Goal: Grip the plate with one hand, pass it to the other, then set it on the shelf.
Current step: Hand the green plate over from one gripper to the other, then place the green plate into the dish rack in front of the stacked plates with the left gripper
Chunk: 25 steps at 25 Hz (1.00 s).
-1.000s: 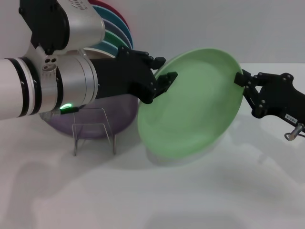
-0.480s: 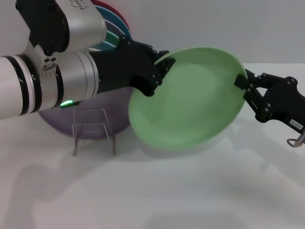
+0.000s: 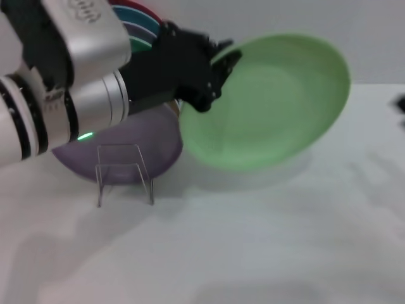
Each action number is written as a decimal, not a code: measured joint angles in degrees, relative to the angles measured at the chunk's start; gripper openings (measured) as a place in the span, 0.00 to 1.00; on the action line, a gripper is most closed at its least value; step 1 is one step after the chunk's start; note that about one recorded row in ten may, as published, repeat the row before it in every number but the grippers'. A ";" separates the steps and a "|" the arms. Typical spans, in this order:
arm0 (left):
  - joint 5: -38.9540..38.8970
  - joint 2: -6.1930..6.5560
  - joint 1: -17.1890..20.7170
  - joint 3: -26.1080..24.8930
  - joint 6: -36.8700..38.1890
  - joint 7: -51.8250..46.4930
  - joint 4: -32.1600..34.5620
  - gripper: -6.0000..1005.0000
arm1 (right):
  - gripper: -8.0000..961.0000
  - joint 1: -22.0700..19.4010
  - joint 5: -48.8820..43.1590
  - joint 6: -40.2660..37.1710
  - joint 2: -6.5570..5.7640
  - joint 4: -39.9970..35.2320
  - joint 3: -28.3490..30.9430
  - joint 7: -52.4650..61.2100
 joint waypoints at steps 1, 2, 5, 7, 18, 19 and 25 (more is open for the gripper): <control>-3.39 -0.01 1.94 1.96 4.15 6.43 -0.55 0.09 | 0.44 -0.16 1.72 1.98 0.01 -2.73 2.02 -0.84; -10.59 0.01 5.07 6.47 12.05 20.59 -1.01 0.09 | 0.47 -0.30 3.05 4.27 0.01 -6.76 6.04 -2.63; -18.42 -0.12 6.94 10.91 18.76 36.33 -0.84 0.09 | 0.56 -0.53 3.08 4.97 0.01 -7.85 8.00 -3.46; -27.25 -0.32 6.38 14.52 23.34 52.74 0.21 0.09 | 0.65 -0.67 3.00 4.88 0.01 -8.06 8.49 -3.56; -30.33 -0.64 -0.97 20.71 36.39 78.22 3.73 0.09 | 0.83 0.25 3.00 4.48 -0.28 -8.41 8.48 -3.16; -28.57 -0.66 -1.76 21.50 38.89 78.29 4.28 0.09 | 0.83 0.25 3.00 4.45 -0.28 -8.41 8.50 -3.14; -10.12 -0.57 -8.64 29.76 61.83 69.76 12.12 0.09 | 0.83 0.20 3.00 4.47 -0.31 -8.19 8.56 -2.68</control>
